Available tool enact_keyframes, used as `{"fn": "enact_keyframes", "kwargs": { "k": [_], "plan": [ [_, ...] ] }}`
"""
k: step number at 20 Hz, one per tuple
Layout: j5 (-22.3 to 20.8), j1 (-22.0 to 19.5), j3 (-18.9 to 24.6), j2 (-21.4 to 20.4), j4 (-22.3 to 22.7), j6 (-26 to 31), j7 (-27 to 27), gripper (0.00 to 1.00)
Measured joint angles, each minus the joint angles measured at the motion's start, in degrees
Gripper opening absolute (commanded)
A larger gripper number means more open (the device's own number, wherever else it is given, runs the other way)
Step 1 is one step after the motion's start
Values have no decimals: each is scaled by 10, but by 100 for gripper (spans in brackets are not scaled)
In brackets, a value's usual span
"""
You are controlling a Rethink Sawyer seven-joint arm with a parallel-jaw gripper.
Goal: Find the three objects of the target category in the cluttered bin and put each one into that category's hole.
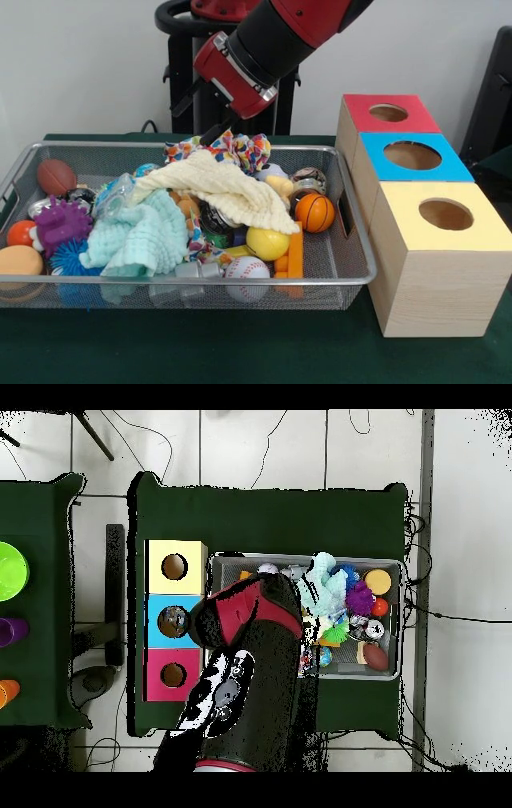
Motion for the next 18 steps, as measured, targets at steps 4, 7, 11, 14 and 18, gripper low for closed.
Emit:
{"fn": "enact_keyframes", "kwargs": {
  "k": [4,7,11,14,18],
  "plan": [
    [-4,0,0,0,0,0,0,100],
    [-11,0,0,0,0,0,0,100],
    [-25,0,0,2,0,-1,0,100],
    [-36,-2,0,4,0,-6,0,100],
    [-49,-8,0,7,0,-22,0,100]
  ]
}}
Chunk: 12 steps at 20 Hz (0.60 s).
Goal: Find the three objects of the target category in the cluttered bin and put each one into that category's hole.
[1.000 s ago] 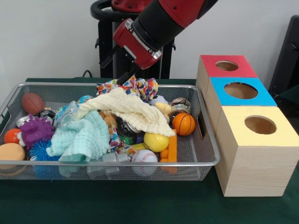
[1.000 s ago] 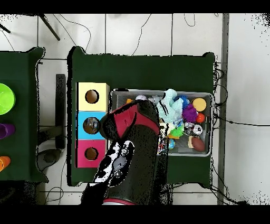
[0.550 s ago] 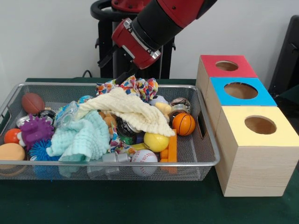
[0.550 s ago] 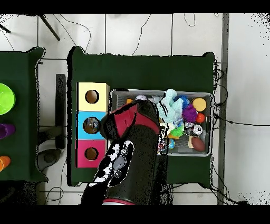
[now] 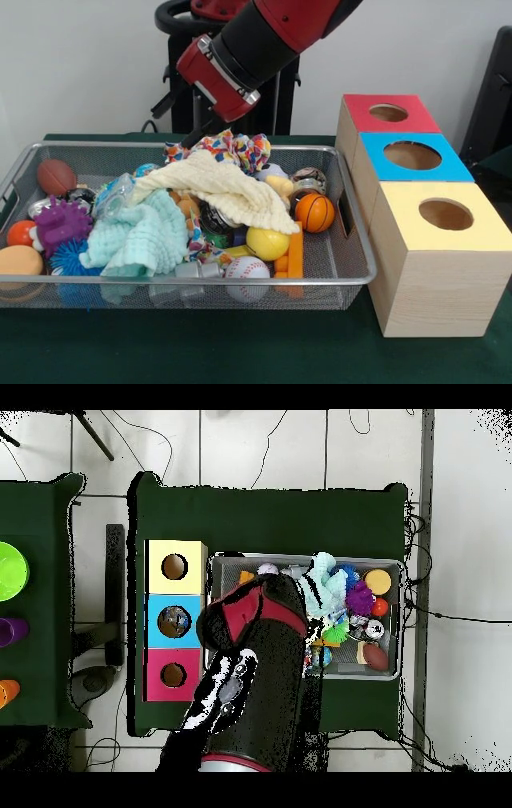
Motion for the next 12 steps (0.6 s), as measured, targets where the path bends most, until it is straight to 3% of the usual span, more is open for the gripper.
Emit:
{"fn": "enact_keyframes", "kwargs": {
  "k": [12],
  "plan": [
    [-8,-28,0,16,0,-66,0,100]
  ]
}}
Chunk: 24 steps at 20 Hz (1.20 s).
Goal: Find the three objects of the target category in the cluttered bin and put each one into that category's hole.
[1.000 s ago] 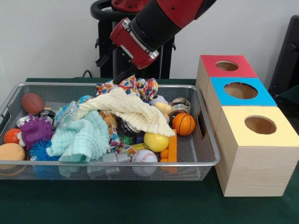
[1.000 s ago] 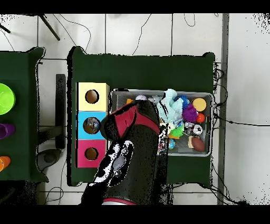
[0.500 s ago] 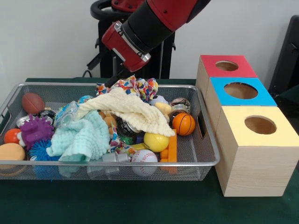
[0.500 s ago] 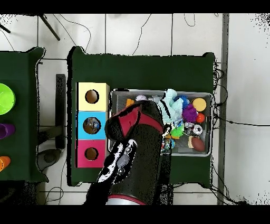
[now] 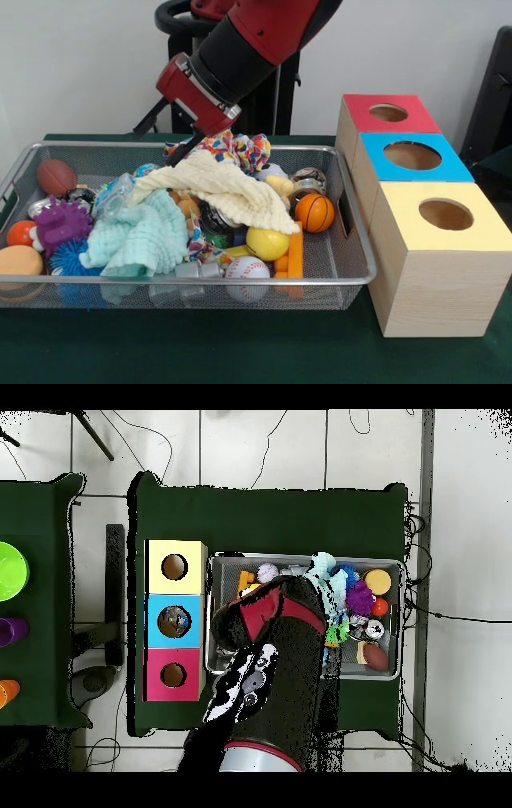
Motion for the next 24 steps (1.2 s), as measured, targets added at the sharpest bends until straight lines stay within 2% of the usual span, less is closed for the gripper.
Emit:
{"fn": "enact_keyframes", "kwargs": {
  "k": [9,24],
  "plan": [
    [-2,-14,0,11,0,-33,0,100],
    [-2,-16,0,27,0,-49,0,100]
  ]
}}
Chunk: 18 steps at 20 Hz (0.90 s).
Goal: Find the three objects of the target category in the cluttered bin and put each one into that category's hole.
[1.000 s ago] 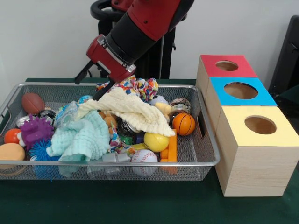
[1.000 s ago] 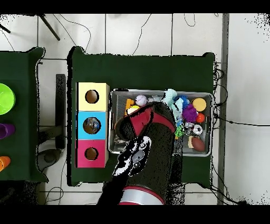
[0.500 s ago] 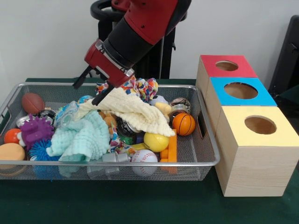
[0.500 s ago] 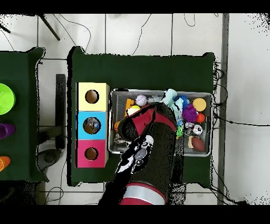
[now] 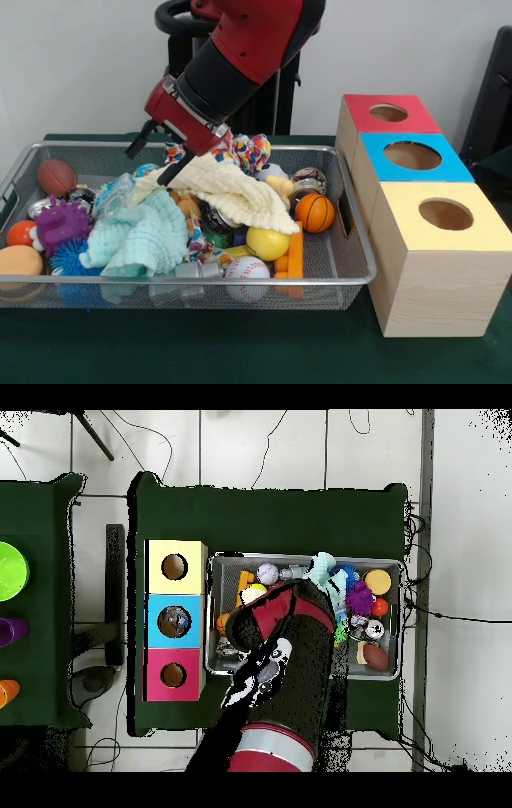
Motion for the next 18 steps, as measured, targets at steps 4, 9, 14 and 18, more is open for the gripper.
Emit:
{"fn": "enact_keyframes", "kwargs": {
  "k": [4,9,14,18],
  "plan": [
    [-6,-1,0,5,0,0,0,100],
    [-10,-4,0,6,0,0,0,100],
    [-13,-7,0,6,0,0,0,100],
    [-16,-10,0,6,0,0,0,100]
  ]
}}
